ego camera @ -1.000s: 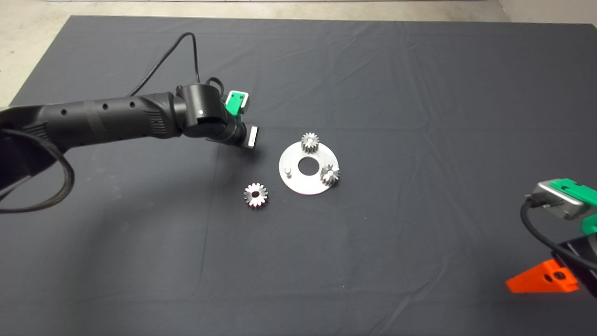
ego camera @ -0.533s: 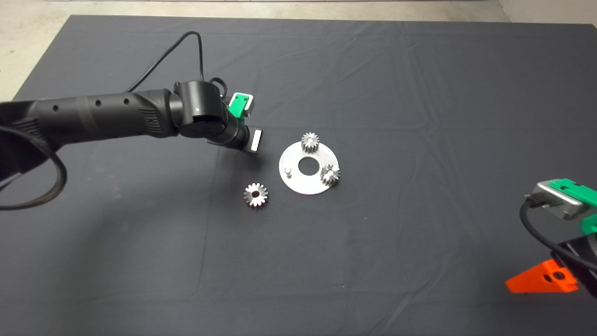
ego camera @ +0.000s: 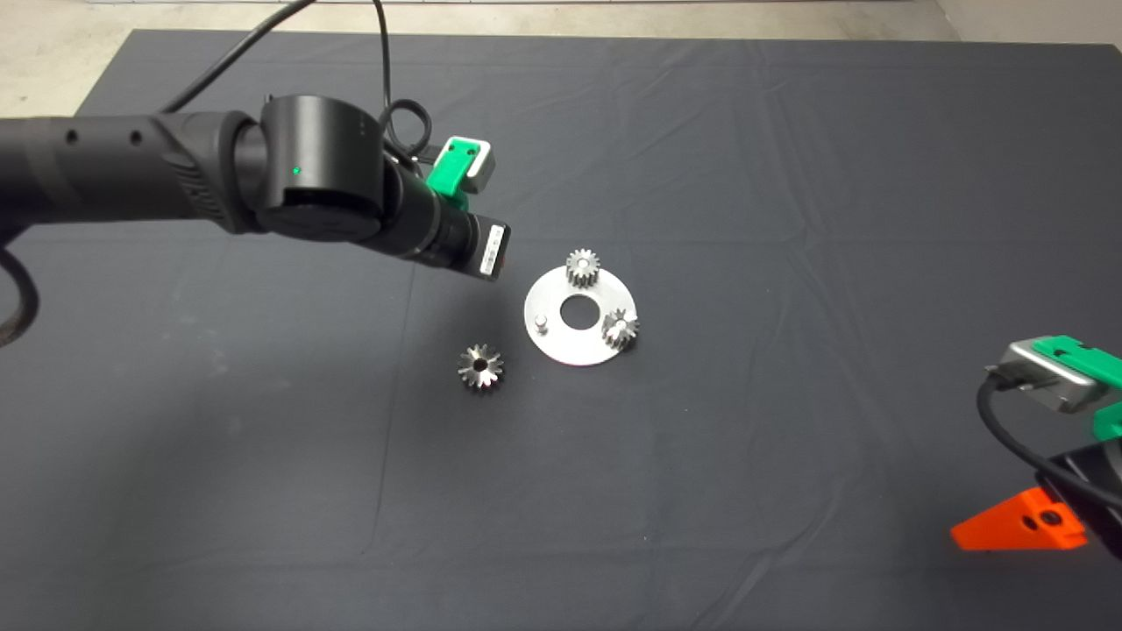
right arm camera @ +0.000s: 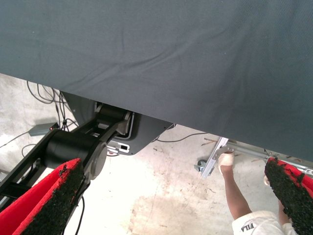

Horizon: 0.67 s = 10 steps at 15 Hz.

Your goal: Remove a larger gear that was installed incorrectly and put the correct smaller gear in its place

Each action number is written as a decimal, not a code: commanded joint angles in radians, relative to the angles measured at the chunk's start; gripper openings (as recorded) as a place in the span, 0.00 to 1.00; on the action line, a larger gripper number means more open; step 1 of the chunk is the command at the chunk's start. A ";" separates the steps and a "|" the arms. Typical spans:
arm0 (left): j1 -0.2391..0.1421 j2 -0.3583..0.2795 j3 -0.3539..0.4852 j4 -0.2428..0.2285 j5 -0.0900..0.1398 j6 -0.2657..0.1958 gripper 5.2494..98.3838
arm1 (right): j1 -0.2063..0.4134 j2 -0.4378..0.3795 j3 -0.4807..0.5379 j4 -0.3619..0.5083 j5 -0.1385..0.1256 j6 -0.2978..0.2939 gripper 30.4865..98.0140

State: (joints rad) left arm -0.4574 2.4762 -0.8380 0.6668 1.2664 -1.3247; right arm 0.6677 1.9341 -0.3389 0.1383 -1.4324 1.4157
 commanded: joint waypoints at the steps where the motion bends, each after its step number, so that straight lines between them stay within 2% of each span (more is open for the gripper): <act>1: -0.017 0.001 0.028 0.003 0.010 -0.025 0.32 | 0.012 0.000 0.002 0.035 0.003 0.006 1.00; 5: 0.019 0.065 -0.051 0.031 0.014 -0.027 0.32 | 0.012 -0.002 0.002 0.035 0.003 0.006 1.00; 6: 0.030 0.097 -0.090 0.040 0.048 -0.027 0.32 | 0.012 -0.005 0.002 0.035 0.003 0.006 1.00; 7: 0.043 0.127 -0.112 0.064 0.094 -0.028 0.32 | 0.012 -0.005 0.002 0.035 0.003 0.006 1.00; 8: 0.061 0.161 -0.111 0.110 0.163 -0.042 0.32 | 0.012 -0.005 0.002 0.035 0.003 0.006 1.00; 9: 0.066 0.168 -0.107 0.135 0.203 -0.066 0.32 | 0.012 -0.005 0.002 0.035 0.003 0.006 1.00; 10: 0.066 0.166 -0.107 0.143 0.214 -0.087 0.32 | 0.012 -0.005 0.002 0.035 0.003 0.006 1.00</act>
State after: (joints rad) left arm -0.4018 2.6082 -0.9432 0.7218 1.3765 -1.3580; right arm 0.6677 1.9330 -0.3389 0.1381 -1.4330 1.4157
